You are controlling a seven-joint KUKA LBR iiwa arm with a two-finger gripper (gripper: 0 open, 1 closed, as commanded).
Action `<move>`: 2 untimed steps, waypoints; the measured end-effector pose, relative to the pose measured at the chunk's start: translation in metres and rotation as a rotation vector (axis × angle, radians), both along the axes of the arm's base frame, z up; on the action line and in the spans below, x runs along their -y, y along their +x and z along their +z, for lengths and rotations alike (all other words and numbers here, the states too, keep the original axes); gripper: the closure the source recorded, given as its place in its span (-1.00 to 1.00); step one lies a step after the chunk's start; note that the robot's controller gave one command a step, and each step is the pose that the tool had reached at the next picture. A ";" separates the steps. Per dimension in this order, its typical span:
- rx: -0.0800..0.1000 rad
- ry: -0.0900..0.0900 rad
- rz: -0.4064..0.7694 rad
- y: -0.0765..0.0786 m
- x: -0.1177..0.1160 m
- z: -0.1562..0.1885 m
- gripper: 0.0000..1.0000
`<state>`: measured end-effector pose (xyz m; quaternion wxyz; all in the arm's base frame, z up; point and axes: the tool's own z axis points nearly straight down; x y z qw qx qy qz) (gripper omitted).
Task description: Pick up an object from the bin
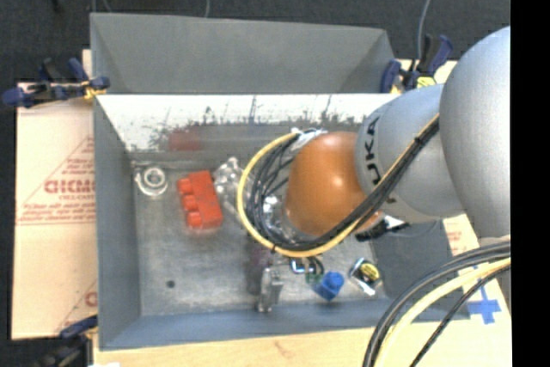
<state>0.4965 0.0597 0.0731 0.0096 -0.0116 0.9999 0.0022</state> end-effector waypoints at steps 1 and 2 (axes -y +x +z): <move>0.000 0.000 -0.003 0.001 -0.001 0.001 1.00; -0.006 -0.006 0.162 0.008 -0.005 0.189 1.00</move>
Offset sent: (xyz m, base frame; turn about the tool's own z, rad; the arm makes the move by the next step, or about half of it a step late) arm 0.0000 0.0000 0.0000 0.0000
